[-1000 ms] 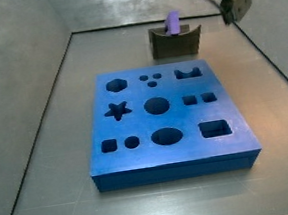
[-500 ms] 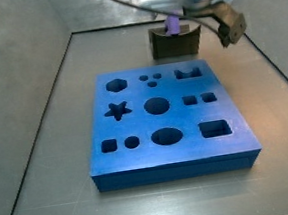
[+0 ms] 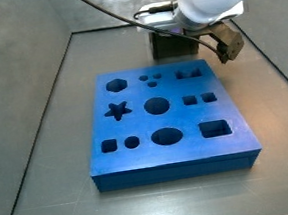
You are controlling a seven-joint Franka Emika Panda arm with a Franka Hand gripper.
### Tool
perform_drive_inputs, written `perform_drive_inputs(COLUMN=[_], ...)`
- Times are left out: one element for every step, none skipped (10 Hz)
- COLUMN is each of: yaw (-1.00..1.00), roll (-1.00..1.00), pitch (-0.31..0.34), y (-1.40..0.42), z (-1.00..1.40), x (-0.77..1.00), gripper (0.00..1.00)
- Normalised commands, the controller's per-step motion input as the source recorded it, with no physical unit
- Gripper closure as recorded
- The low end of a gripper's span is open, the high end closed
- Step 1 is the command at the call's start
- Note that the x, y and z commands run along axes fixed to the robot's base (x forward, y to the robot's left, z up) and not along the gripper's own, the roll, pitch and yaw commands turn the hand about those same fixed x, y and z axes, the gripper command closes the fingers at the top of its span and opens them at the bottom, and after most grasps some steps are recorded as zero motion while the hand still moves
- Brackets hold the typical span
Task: Pick up the double-square object. Move up. Place the double-square object on the fixture. Regrasp the double-square object. Move to above the board. Insert the double-square object.
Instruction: Regrasp the double-square object, then move to above the board.
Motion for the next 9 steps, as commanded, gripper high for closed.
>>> perform_drive_inputs(yaw=[-0.03, -0.02, -0.02, -0.02, 0.00, 0.22, 0.22, 0.23, 0.27], roll=[0.05, 0.05, 0.05, 0.05, 0.00, 0.16, 0.15, 0.13, 0.06], pitch=[0.005, 0.006, 0.007, 0.008, 0.000, 0.309, 0.306, 0.286, 0.229], y=[0.00, 0.00, 0.00, 0.00, 0.00, -0.18, -0.18, -0.18, -0.17], z=[-0.17, -0.17, -0.17, -0.17, 0.00, 1.00, 1.00, 1.00, 1.00], x=[0.01, 0.01, 0.01, 0.01, 0.00, 0.07, 0.07, 0.07, 0.07], gripper=[0.00, 0.00, 0.00, 0.00, 1.00, 1.00, 1.00, 1.00, 1.00])
